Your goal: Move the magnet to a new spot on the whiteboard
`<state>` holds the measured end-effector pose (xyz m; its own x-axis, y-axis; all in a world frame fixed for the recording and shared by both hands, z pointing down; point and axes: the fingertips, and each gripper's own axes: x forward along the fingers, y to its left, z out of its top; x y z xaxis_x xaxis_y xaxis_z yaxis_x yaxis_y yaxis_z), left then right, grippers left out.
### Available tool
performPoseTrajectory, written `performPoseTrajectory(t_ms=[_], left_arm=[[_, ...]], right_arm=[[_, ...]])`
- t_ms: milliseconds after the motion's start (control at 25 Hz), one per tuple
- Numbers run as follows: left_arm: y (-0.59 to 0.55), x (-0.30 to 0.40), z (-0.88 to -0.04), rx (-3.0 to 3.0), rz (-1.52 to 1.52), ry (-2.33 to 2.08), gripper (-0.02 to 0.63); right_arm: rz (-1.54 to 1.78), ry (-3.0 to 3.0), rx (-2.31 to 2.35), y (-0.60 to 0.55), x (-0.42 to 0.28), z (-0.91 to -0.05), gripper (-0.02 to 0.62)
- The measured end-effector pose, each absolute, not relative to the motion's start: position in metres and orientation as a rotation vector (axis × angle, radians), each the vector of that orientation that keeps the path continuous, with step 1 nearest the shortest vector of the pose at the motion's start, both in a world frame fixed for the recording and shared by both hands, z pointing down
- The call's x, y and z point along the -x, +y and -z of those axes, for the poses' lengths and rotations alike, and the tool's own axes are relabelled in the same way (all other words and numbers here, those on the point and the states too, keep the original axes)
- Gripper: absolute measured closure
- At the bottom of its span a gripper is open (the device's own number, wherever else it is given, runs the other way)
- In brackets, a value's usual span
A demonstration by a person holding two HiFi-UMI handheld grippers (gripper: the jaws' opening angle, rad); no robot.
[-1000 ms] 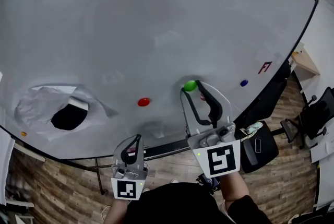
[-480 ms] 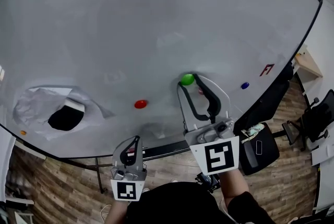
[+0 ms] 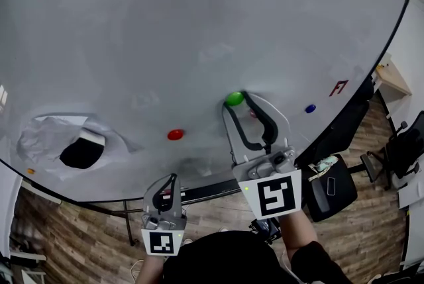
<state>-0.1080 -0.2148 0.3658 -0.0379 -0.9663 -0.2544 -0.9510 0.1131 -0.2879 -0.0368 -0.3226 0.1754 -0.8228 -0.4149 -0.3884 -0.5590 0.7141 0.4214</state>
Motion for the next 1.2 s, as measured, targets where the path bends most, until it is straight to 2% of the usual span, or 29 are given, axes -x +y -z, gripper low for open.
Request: performPoseTrajectory(t_ms=[880, 1040, 1200], left_arm=[[-0.2113, 0.1150, -0.3692, 1.878, 0.043, 2.032, 0.606], [-0.2090, 0.1165, -0.3682, 1.880, 0.045, 2.020, 0.606], [-0.2079, 0.1152, -0.3693, 1.905, 0.042, 2.001, 0.606]], right_arm=[[-0.759, 2.628, 0.801, -0.3229, 0.0364, -0.1753, 0.465], [-0.738, 2.631, 0.828, -0.3241, 0.0334, -0.1765, 0.428], [-0.728, 2.626, 0.847, -0.3210, 0.0281, -0.1771, 0.428]])
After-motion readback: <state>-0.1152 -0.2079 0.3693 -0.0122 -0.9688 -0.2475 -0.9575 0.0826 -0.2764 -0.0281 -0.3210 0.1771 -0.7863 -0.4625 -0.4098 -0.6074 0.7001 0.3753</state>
